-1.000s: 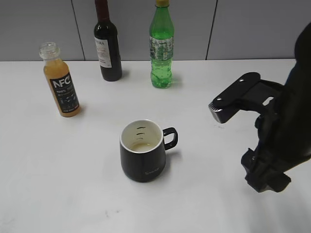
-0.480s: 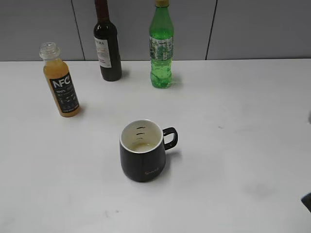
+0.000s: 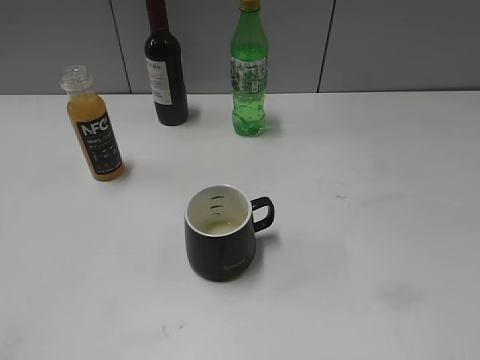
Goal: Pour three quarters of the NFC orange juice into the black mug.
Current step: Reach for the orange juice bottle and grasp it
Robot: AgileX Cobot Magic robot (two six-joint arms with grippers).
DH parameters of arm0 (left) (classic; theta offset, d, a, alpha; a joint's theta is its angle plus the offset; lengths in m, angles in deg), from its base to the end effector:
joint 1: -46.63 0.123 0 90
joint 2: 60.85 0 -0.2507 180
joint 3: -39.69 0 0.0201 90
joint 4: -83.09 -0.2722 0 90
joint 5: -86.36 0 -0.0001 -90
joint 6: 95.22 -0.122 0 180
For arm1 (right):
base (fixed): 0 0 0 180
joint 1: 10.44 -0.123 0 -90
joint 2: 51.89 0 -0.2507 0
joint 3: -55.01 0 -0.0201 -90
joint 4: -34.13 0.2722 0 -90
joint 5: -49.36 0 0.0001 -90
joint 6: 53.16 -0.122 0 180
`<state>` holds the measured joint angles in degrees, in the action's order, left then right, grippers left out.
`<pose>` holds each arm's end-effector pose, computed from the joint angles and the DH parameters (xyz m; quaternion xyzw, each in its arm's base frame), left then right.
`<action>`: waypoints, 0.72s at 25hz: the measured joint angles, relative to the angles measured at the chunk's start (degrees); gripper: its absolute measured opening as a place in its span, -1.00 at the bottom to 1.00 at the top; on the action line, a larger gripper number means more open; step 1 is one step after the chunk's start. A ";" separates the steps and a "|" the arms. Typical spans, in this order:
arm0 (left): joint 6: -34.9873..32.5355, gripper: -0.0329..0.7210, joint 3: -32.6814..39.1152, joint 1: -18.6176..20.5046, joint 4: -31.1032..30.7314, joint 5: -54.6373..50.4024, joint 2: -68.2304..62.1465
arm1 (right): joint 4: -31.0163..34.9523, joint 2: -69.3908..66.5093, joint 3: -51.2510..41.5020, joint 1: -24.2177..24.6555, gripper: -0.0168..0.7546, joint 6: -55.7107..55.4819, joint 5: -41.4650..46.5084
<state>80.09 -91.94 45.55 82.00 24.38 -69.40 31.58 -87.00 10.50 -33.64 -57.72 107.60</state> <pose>0.0760 0.0006 0.2667 0.0429 0.8601 0.0255 0.5077 0.1312 0.0512 0.2456 -0.1552 0.9199 0.0650 0.3542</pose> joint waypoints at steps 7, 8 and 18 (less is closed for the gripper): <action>0.00 -0.33 0.00 0.00 0.00 0.00 0.00 | -0.36 16.46 -4.35 14.62 0.70 5.75 -2.85; 0.00 -0.33 0.00 0.00 0.00 0.00 0.00 | -0.36 18.81 -5.47 15.81 0.70 6.03 -2.91; 0.00 -0.33 0.00 0.00 0.00 0.00 0.00 | 1.06 26.43 -8.11 20.22 0.53 6.20 -3.97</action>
<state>80.09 -91.94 45.55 82.00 24.38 -69.40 32.64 -60.57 2.39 -13.42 -51.52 103.64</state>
